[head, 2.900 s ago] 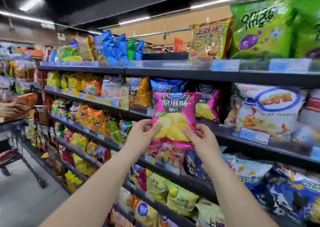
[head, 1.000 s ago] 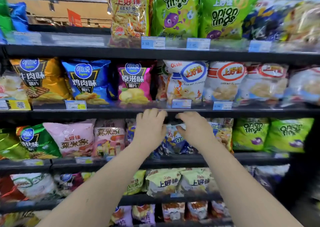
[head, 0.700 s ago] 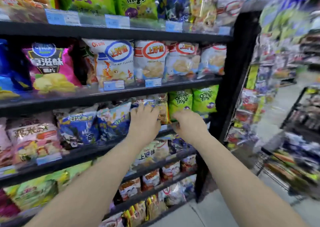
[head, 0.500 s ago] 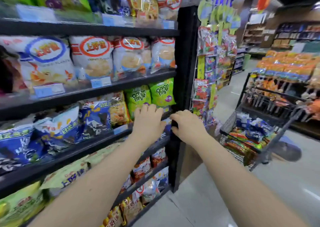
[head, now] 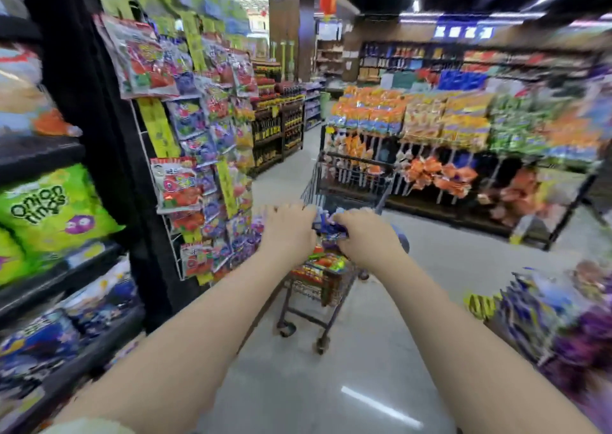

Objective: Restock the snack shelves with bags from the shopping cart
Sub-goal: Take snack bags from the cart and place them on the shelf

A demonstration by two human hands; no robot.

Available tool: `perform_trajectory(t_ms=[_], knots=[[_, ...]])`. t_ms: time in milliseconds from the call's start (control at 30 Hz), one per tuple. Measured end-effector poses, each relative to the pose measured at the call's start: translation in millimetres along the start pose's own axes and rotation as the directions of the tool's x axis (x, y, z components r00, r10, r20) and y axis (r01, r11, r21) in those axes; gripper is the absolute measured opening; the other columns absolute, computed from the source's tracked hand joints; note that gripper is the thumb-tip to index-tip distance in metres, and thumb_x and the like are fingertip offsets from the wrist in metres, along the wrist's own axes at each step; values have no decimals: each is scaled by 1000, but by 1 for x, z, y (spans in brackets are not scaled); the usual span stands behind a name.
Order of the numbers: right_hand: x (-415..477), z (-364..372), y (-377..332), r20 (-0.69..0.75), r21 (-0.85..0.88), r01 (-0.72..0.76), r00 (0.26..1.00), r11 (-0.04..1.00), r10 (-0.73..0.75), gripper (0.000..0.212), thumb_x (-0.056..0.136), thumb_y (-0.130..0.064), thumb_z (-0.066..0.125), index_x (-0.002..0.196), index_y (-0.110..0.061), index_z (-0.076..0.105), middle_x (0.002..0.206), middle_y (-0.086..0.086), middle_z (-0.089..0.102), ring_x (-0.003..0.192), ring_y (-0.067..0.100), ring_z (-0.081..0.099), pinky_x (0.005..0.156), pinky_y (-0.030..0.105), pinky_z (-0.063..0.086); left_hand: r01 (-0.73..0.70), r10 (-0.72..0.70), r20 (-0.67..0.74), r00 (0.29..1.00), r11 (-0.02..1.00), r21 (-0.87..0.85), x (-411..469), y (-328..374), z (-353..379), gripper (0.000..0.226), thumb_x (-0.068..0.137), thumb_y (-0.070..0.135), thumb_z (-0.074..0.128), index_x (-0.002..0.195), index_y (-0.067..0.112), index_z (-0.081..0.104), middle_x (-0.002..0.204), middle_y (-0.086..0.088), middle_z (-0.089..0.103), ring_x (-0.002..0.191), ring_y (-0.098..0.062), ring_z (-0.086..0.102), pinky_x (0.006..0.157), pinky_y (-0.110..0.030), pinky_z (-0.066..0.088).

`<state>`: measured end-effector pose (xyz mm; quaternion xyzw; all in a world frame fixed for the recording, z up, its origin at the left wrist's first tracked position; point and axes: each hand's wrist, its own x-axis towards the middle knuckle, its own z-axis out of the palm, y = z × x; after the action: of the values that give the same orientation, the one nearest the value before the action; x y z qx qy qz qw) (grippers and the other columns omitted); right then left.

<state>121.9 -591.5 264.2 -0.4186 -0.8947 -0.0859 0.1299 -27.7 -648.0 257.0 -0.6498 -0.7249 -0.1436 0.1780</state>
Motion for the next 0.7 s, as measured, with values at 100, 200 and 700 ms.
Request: perform_trajectory(t_ms=[100, 200, 700], knots=[[22, 16, 58, -33, -8, -53, 998, 999, 52, 30, 89, -22, 54, 118, -19, 56, 110, 5, 60, 110, 30, 52, 81, 38, 47, 6, -4, 44, 999, 999, -33, 42, 34, 34, 36, 88, 31, 55, 123, 23, 52, 118, -5, 56, 115, -30, 49, 93, -40, 38], [42, 47, 98, 3, 16, -83, 997, 996, 83, 27, 87, -22, 55, 114, -17, 58, 108, 6, 62, 107, 30, 53, 78, 36, 44, -44, 46, 105, 993, 999, -24, 73, 54, 80, 39, 84, 29, 54, 123, 24, 52, 118, -3, 56, 115, -29, 48, 94, -42, 36], [226, 220, 220, 197, 20, -113, 975, 993, 107, 35, 85, -20, 56, 120, -19, 58, 114, 2, 61, 109, 26, 52, 87, 40, 48, -50, 92, 261, 961, 985, -163, 279, 18, 283, 39, 87, 29, 53, 125, 25, 52, 120, 2, 55, 115, -24, 47, 96, -42, 35]])
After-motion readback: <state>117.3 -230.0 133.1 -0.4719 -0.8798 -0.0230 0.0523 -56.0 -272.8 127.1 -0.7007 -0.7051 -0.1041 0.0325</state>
